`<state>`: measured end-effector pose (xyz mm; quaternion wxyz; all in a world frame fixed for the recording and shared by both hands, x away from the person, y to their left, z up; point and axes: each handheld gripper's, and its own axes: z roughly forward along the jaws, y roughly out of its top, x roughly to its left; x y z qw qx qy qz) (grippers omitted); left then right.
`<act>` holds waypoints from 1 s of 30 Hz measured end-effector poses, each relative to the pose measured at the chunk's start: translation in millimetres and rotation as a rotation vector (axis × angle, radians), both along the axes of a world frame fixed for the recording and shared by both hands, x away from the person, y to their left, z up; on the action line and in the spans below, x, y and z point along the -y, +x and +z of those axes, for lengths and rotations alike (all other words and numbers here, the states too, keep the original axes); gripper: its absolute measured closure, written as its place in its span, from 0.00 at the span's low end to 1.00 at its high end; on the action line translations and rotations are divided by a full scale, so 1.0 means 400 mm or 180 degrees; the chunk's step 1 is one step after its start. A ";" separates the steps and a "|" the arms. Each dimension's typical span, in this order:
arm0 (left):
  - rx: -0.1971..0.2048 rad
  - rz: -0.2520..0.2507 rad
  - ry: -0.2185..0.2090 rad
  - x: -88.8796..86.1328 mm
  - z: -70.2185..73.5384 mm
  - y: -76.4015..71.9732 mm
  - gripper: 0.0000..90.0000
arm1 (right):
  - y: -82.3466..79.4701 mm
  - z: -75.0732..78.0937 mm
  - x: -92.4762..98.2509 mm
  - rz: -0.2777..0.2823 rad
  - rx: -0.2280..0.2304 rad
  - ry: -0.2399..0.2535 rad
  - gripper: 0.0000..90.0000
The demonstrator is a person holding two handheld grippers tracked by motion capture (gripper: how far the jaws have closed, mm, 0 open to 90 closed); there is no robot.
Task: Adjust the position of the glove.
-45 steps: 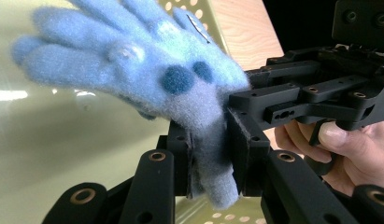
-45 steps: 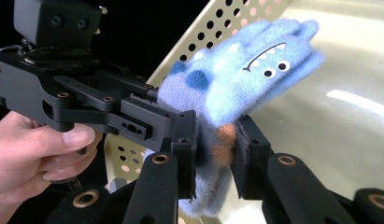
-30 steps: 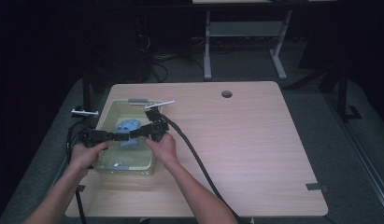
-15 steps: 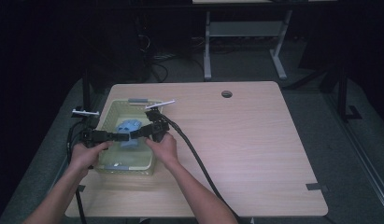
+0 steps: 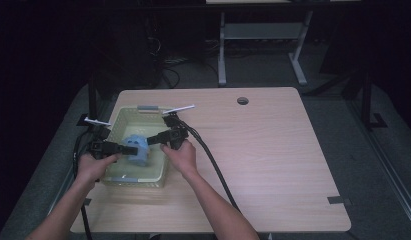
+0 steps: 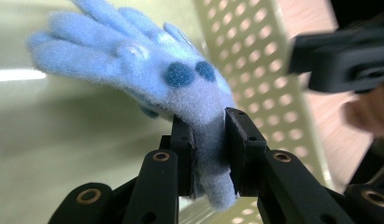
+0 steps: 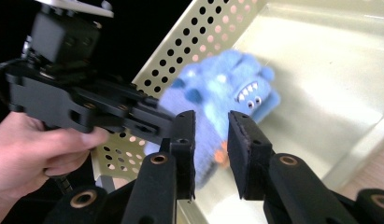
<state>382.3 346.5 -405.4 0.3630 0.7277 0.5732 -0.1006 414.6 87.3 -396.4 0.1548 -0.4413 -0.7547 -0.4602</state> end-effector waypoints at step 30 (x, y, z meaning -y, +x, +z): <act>-0.0070 0.0000 0.0897 0.035 0.017 0.032 0.77 | -0.034 0.049 0.076 -0.0035 0.0125 0.0175 0.80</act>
